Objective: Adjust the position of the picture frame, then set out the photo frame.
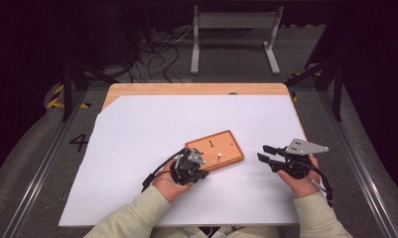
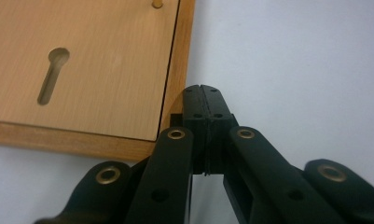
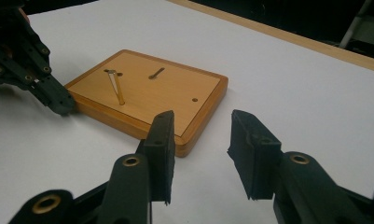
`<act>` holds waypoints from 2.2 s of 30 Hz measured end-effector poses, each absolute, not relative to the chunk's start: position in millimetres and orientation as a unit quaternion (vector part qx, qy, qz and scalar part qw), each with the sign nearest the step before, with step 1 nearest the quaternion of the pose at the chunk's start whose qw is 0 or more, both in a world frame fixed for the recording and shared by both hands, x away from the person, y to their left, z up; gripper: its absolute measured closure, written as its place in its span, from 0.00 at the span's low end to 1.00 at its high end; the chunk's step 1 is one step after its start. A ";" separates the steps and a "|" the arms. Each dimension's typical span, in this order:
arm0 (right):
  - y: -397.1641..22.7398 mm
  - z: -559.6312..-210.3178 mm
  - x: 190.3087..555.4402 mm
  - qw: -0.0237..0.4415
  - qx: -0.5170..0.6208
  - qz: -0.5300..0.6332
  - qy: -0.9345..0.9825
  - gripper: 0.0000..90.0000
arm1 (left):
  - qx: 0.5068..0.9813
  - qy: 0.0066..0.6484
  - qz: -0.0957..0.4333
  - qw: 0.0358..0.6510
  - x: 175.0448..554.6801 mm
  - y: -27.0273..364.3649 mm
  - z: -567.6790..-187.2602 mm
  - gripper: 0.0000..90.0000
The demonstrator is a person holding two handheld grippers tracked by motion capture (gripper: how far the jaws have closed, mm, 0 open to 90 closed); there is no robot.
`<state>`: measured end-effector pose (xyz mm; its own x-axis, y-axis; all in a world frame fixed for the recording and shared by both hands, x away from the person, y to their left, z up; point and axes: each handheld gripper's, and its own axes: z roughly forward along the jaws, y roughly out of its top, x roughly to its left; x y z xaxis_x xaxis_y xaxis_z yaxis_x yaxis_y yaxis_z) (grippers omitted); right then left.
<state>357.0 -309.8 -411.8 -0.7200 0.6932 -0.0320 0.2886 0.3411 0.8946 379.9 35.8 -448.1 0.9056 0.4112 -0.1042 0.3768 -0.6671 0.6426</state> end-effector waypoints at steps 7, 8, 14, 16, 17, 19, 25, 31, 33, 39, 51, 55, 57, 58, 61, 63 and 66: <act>-308.8 -411.7 356.5 0.210 0.308 0.484 0.792 0.67 | 0.905 0.241 0.034 0.349 390.8 49.8 -449.0 1.00; -308.5 -411.6 356.4 0.209 0.308 0.485 0.792 0.67 | 0.905 0.242 0.036 0.348 392.8 52.9 -448.7 1.00; -307.7 -412.1 356.5 0.208 0.307 0.483 0.793 0.67 | 0.896 0.262 0.045 0.355 400.1 62.0 -449.5 1.00; -307.0 -412.2 356.6 0.207 0.306 0.484 0.793 0.67 | 0.892 0.275 0.042 0.358 402.8 65.4 -450.0 1.00; -306.9 -412.3 356.7 0.207 0.306 0.484 0.793 0.67 | 0.891 0.274 0.047 0.359 403.8 66.3 -450.3 1.00; -306.7 -412.3 356.7 0.206 0.306 0.484 0.793 0.67 | 0.890 0.277 0.049 0.359 404.1 66.9 -450.4 1.00; -307.5 -411.9 356.3 0.208 0.306 0.485 0.793 0.67 | 0.889 0.283 0.050 0.357 403.1 69.6 -448.5 0.99; -309.7 -411.0 355.8 0.209 0.308 0.486 0.791 0.67 | 0.879 0.260 0.055 0.396 391.7 76.8 -431.5 0.82; -310.6 -410.8 355.6 0.210 0.309 0.485 0.790 0.67 | 0.868 0.265 0.064 0.415 388.1 83.1 -425.0 0.78; -311.3 -410.1 355.6 0.213 0.313 0.484 0.789 0.65 | 0.830 0.281 0.083 0.475 385.7 96.4 -416.0 0.71; -315.0 -410.1 357.5 0.213 0.321 0.488 0.783 0.62 | 0.790 0.281 0.125 0.530 386.9 101.9 -412.0 0.54; -315.4 -410.8 358.6 0.214 0.324 0.486 0.783 0.61 | 0.792 0.292 0.126 0.521 390.6 98.7 -412.4 0.52; -316.1 -410.8 358.6 0.215 0.324 0.487 0.782 0.61 | 0.796 0.293 0.110 0.519 393.6 96.5 -412.8 0.52; -316.6 -410.8 358.6 0.215 0.324 0.487 0.782 0.61 | 0.796 0.294 0.108 0.517 394.9 94.7 -413.0 0.53; -317.9 -411.0 358.7 0.216 0.327 0.487 0.781 0.61 | 0.791 0.294 0.100 0.528 398.6 90.4 -413.0 0.54; -318.4 -411.2 359.0 0.216 0.328 0.487 0.781 0.60 | 0.791 0.285 0.105 0.531 400.9 86.9 -412.2 0.55; -318.3 -411.2 359.0 0.216 0.327 0.487 0.781 0.60 | 0.786 0.270 0.113 0.545 406.2 80.1 -413.4 0.52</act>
<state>359.0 -318.3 -411.2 -0.6924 0.7213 -0.0185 0.3011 0.3122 0.9010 406.2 80.1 -413.4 0.8283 0.5481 -0.1161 0.3010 -0.2606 0.9173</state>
